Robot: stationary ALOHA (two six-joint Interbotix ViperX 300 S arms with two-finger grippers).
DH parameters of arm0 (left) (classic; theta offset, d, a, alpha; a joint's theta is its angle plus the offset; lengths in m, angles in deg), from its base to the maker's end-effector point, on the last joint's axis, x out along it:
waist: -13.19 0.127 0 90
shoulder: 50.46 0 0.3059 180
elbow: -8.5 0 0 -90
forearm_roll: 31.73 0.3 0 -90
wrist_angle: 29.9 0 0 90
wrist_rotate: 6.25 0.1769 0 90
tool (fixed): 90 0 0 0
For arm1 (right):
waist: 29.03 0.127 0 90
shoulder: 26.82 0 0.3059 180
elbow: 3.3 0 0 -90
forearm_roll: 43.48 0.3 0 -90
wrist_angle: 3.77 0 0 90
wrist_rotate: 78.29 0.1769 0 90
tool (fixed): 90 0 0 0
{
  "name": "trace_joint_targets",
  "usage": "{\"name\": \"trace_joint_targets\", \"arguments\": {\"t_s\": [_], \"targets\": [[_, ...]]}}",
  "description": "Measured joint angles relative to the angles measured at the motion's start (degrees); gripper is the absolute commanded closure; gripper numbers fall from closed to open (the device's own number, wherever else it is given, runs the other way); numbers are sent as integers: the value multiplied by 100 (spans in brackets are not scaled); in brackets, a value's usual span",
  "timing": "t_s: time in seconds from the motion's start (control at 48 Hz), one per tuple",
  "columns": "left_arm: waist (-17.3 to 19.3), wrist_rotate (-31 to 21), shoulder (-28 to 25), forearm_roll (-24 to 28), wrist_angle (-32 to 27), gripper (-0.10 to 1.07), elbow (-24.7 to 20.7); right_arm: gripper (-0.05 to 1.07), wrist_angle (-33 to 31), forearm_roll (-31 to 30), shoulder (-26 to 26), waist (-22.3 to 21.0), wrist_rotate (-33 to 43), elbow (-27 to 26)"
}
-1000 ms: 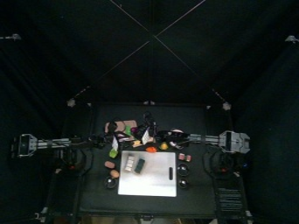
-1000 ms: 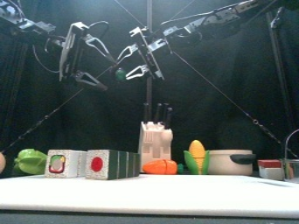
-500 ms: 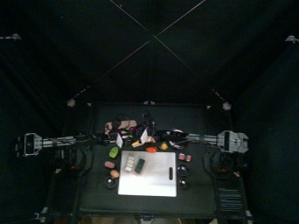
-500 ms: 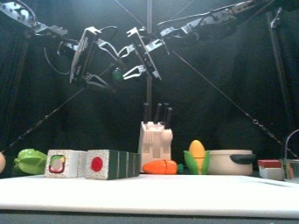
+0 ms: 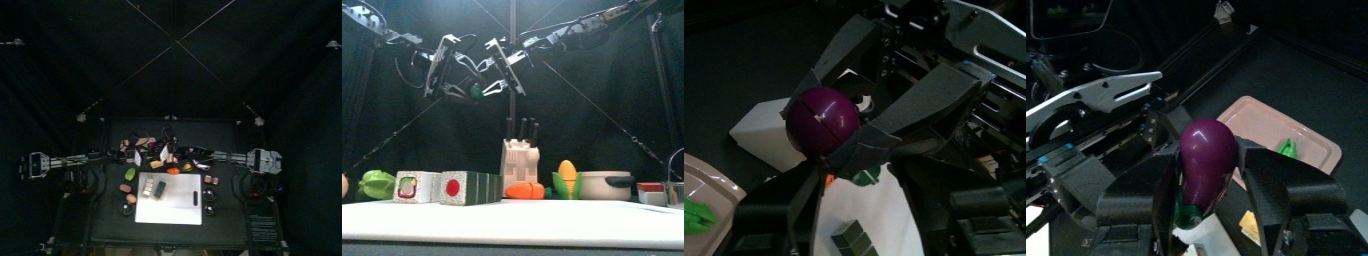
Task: Place eggplant onto large plate
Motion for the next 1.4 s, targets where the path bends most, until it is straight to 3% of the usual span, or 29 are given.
{"name": "trace_joint_targets", "arguments": {"t_s": [0.208,0.583,1.0,1.396], "targets": [[35,-18,-9,-35,-9,34,18,39,0,0,-9,0,0,-9],[44,9,149,-44,123,34,255,36,9,0,-35,44,0,-9],[62,18,527,-44,123,34,510,13,18,-26,-35,35,-18,44],[149,35,589,-44,53,34,747,11,9,-167,-35,35,-26,123]]}}
